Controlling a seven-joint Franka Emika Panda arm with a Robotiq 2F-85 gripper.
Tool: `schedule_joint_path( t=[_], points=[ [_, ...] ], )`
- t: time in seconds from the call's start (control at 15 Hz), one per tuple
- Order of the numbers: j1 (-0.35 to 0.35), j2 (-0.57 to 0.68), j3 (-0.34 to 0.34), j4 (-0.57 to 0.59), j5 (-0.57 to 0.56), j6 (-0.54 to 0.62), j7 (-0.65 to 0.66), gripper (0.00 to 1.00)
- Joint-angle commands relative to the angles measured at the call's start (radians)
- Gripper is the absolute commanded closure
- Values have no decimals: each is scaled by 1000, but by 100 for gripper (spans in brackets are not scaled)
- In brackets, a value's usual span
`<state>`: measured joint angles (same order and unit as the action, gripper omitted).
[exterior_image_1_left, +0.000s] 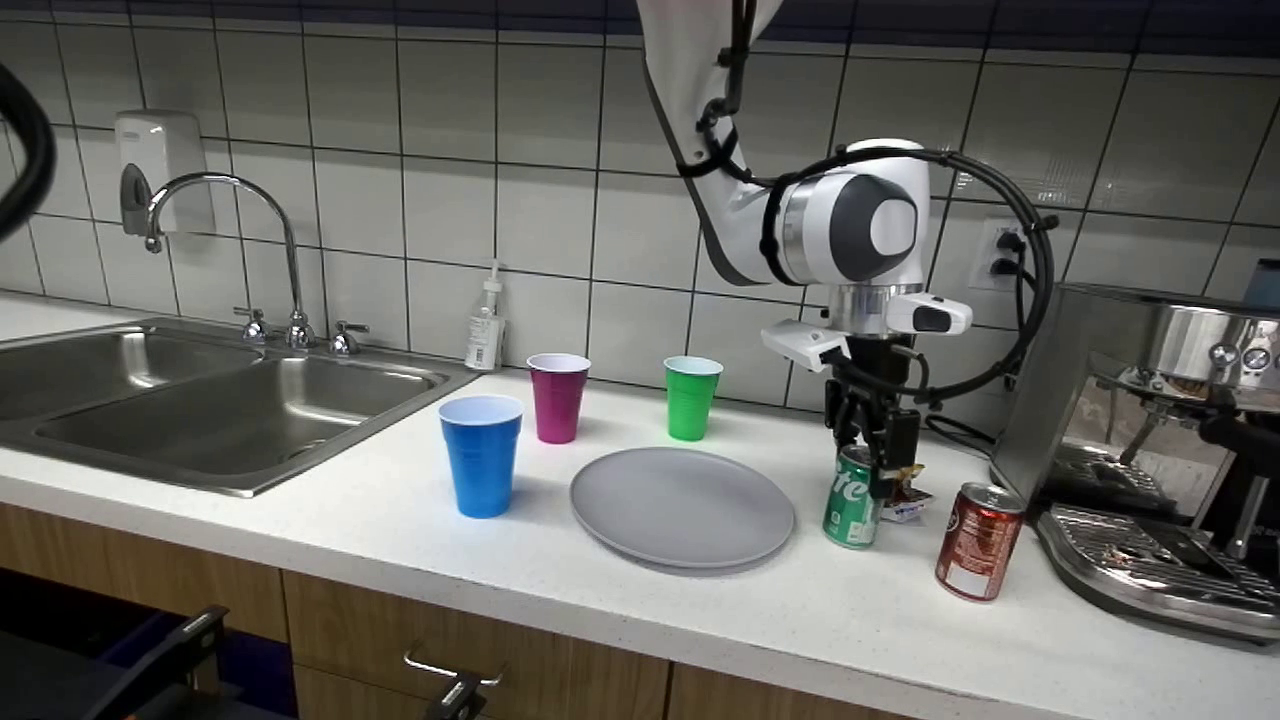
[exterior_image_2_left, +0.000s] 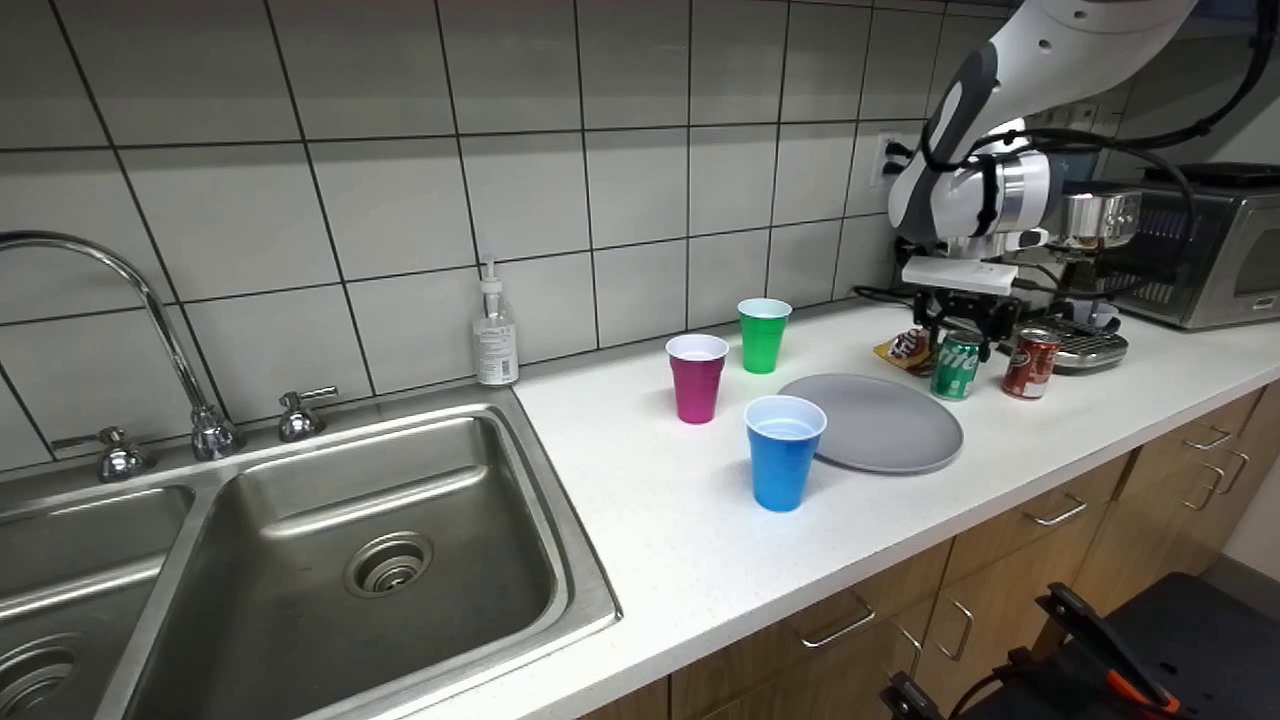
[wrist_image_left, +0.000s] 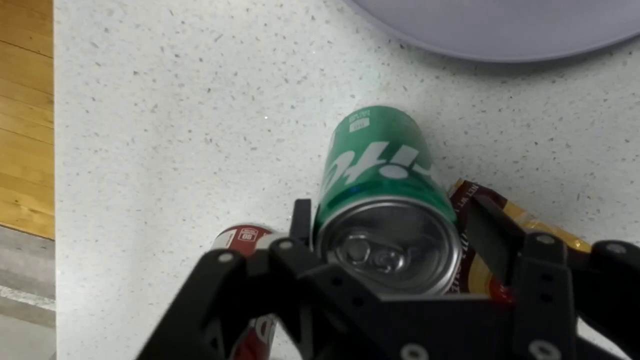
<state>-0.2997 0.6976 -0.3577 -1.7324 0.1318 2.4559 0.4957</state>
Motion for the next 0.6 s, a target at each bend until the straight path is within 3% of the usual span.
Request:
schedule_joint_path(
  t=[0.0, 0.53],
  points=[
    [-5, -9, -3, 39, 1, -47, -11, 0],
    [15, -84, 9, 7, 1, -31, -23, 0]
  ],
)
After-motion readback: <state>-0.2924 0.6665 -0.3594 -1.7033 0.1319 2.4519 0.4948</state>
